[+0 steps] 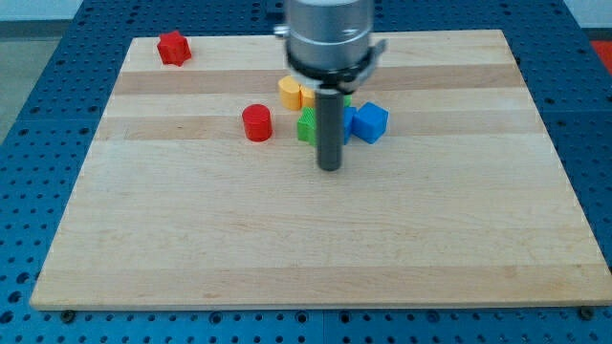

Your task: Slide the blue triangle towards the top center

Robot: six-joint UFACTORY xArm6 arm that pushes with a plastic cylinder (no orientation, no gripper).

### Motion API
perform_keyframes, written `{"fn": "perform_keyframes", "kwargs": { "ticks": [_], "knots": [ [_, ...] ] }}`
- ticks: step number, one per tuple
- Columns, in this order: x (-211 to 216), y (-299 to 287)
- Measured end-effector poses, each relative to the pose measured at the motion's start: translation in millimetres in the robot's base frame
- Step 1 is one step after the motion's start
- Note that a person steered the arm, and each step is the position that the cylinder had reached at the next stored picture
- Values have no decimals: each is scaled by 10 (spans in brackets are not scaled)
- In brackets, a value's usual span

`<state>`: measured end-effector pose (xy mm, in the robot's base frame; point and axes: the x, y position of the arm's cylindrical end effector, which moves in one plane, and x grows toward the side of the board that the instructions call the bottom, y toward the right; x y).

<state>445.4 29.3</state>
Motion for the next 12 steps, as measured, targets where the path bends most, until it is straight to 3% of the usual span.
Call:
{"fn": "perform_keyframes", "kwargs": {
  "ticks": [3, 7, 10, 12],
  "knots": [
    [-507, 130],
    [-453, -190],
    [-846, -252],
    [-719, -526]
  ]
}}
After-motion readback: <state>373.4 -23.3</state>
